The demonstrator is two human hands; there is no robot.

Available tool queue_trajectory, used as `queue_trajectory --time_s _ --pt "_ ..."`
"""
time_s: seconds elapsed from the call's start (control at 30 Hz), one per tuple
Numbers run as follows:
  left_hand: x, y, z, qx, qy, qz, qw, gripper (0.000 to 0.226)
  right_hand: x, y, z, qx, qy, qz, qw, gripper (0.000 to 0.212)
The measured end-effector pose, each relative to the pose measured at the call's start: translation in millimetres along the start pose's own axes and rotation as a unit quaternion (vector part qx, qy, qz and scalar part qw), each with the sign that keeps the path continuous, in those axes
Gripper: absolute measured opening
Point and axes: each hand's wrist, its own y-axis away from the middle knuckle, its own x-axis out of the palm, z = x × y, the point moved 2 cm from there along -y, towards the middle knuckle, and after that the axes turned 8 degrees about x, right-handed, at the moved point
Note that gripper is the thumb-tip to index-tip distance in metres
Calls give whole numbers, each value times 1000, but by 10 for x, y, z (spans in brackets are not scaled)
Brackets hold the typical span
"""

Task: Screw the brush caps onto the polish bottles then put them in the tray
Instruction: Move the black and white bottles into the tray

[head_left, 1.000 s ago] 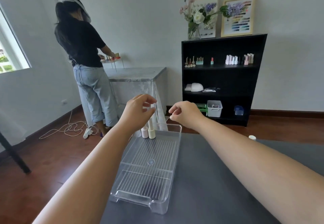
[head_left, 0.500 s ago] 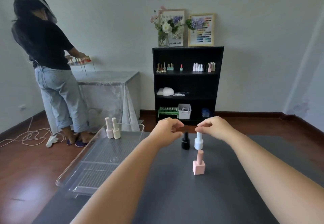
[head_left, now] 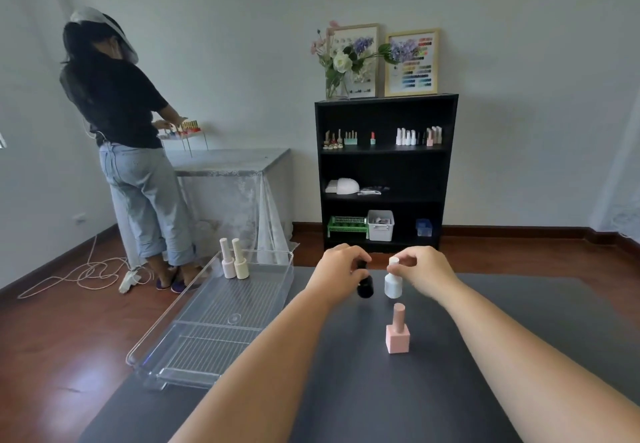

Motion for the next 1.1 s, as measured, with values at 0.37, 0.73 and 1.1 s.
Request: queue_trajectory --time_s 0.37,0.73,1.1 --pt "-1254 300 763 -89 -11 -182 979 24 518 -73 1162 -82 -145 21 986 9" --pt "-1410 417 1393 -148 -56 -130 979 24 1460 -221 1634 -92 -60 125 986 15" --pt "-1281 266 1814 -136 -120 -48 982 26 2065 -560 1441 -51 36 71 995 4"
